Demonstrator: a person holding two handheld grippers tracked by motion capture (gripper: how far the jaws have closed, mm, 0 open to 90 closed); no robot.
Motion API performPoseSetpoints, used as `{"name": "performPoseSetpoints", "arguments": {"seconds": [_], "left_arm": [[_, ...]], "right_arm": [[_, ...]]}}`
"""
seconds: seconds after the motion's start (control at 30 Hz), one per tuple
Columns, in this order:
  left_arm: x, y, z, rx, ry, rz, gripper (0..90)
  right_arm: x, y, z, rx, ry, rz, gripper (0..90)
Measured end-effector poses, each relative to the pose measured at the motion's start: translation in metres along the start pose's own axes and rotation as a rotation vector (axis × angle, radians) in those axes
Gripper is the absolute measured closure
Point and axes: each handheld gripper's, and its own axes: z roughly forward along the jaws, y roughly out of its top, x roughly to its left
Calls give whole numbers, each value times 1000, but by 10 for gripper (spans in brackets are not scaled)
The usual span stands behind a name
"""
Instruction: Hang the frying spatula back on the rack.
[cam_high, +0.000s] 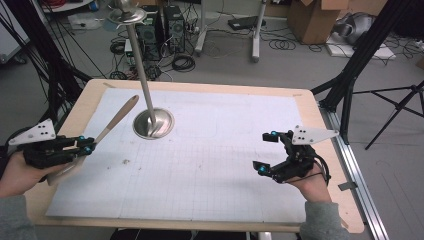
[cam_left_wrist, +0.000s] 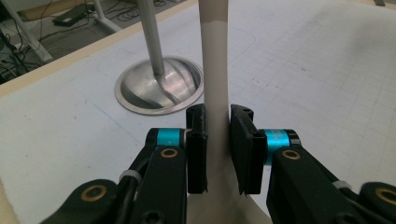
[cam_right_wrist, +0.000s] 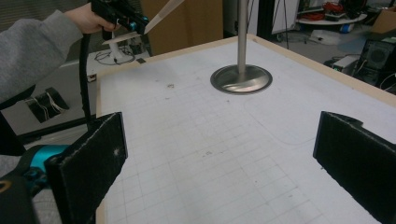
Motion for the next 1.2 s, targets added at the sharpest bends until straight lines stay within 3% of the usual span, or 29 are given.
{"name": "performPoseSetpoints", "arguments": {"seconds": [0.27, 0.53, 0.6, 0.77, 0.97, 1.2], "left_arm": [[5, -1, -14, -28, 25, -7, 765], [6, 3, -17, -55, 12, -11, 765], [9, 9, -14, -82, 5, -26, 765], [15, 21, -12, -88, -6, -17, 765], [22, 39, -18, -95, -14, 6, 765], [26, 45, -15, -105, -20, 31, 765]], "right_arm": [[0, 1, -1, -14, 5, -7, 18], [-1, 0, -1, -10, 3, 1, 18], [-1, 1, -2, -12, 2, 0, 18], [-2, 1, -2, -15, 1, 4, 18], [-4, 0, -3, -21, 0, 7, 18], [-4, 0, -3, -21, 1, 8, 18]]}}
